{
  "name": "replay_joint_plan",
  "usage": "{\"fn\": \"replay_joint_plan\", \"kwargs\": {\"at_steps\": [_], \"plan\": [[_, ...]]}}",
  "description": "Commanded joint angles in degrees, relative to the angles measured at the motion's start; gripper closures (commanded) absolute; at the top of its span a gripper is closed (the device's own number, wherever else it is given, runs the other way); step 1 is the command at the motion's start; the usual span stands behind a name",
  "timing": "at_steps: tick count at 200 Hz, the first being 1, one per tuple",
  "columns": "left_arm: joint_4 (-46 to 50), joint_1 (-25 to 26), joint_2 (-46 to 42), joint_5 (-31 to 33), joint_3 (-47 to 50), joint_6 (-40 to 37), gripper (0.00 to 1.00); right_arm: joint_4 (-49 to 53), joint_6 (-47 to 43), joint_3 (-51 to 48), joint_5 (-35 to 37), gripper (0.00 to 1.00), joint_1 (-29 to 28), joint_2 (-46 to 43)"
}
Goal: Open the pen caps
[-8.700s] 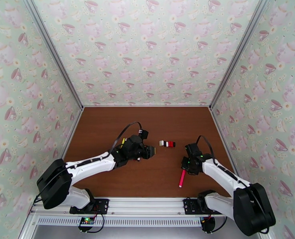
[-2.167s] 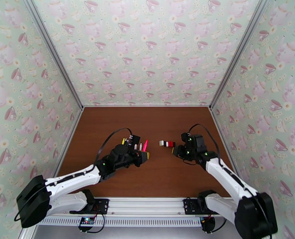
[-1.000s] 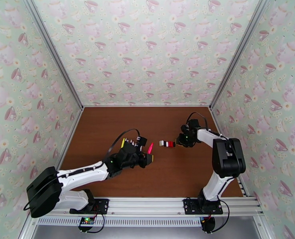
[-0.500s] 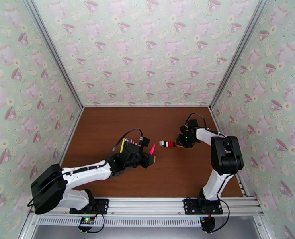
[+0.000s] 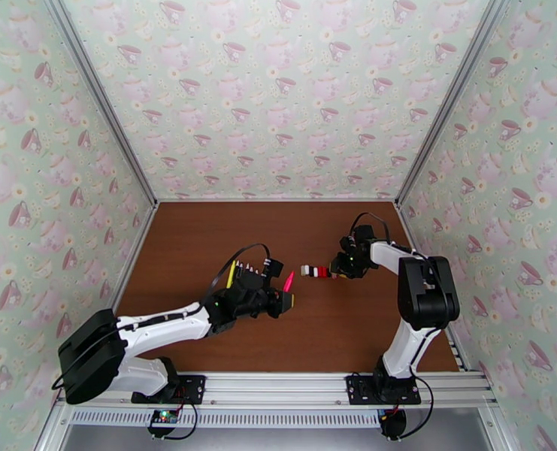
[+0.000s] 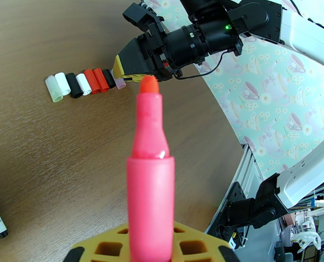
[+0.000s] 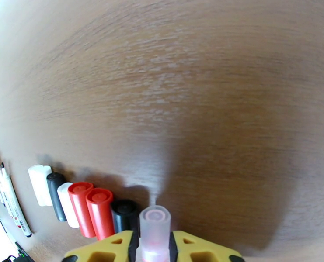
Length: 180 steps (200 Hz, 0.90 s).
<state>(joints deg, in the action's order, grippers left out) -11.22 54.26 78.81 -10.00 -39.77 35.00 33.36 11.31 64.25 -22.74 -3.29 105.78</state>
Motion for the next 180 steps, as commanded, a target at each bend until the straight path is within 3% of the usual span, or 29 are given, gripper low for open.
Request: {"fn": "replay_joint_plan", "kwargs": {"at_steps": [1, 94, 180], "plan": [[-0.1, 0.4, 0.7, 0.5, -1.5, 0.1, 0.93, 0.3, 0.0, 0.9, 0.0, 0.74, 0.0, -0.7], [-0.3, 0.4, 1.1, 0.5, -1.5, 0.2, 0.93, -0.7, 0.6, 2.1, -0.6, 0.78, 0.0, 0.4], [2.2, 0.4, 0.8, 2.2, -2.4, 0.7, 0.93, -1.4, 2.6, 0.1, 1.2, 0.73, -0.1, -5.3]]}}
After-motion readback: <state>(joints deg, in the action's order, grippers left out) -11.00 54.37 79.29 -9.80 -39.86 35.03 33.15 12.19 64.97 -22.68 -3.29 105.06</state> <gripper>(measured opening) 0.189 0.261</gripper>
